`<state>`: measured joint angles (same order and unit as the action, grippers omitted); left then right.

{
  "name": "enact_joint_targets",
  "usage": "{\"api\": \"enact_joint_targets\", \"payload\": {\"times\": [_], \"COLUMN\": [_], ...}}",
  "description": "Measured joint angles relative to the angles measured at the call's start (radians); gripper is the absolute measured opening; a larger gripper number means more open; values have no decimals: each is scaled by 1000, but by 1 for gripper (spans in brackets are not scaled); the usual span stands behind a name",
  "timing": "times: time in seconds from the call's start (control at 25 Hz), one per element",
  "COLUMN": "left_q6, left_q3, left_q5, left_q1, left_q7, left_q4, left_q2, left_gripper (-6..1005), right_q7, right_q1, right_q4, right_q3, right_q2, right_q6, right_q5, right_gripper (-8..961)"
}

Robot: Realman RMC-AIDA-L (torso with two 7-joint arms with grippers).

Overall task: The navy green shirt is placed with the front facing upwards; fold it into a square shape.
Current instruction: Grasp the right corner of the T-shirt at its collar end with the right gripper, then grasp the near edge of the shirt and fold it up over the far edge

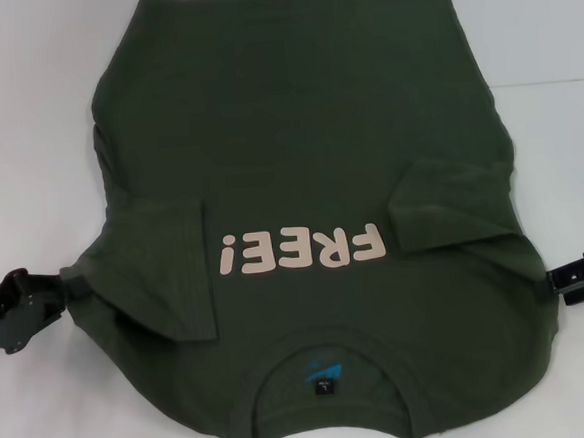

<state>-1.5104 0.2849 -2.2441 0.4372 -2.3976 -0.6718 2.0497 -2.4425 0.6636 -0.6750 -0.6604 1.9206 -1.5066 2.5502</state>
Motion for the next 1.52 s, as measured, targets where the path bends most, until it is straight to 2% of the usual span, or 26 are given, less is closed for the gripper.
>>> {"api": "enact_joint_targets", "payload": {"times": [0.4, 0.52, 1.04, 1.16, 1.52], "left_q6": [1, 1, -10, -58, -323], "left_q3": [-4, -4, 1, 10, 46], "left_q5": [0, 0, 1, -12, -163], "left_q1": [4, 4, 5, 2, -38], "left_q7": [0, 0, 2, 17, 29], "left_q4": [-1, -1, -8, -29, -192], "left_q2": [1, 1, -2, -5, -8], "left_gripper": [23, 23, 21, 21, 18], "right_q7": [-22, -23, -15, -4, 48], "right_q1": [27, 27, 32, 29, 18], "right_q4": [12, 3, -6, -32, -73], "right_q3": [-49, -43, -43, -45, -66], "right_q2": [16, 15, 12, 7, -28], "right_q6": [14, 12, -4, -46, -240], "right_q5": [24, 21, 19, 18, 25], "right_gripper": [552, 318, 85, 32, 33]}}
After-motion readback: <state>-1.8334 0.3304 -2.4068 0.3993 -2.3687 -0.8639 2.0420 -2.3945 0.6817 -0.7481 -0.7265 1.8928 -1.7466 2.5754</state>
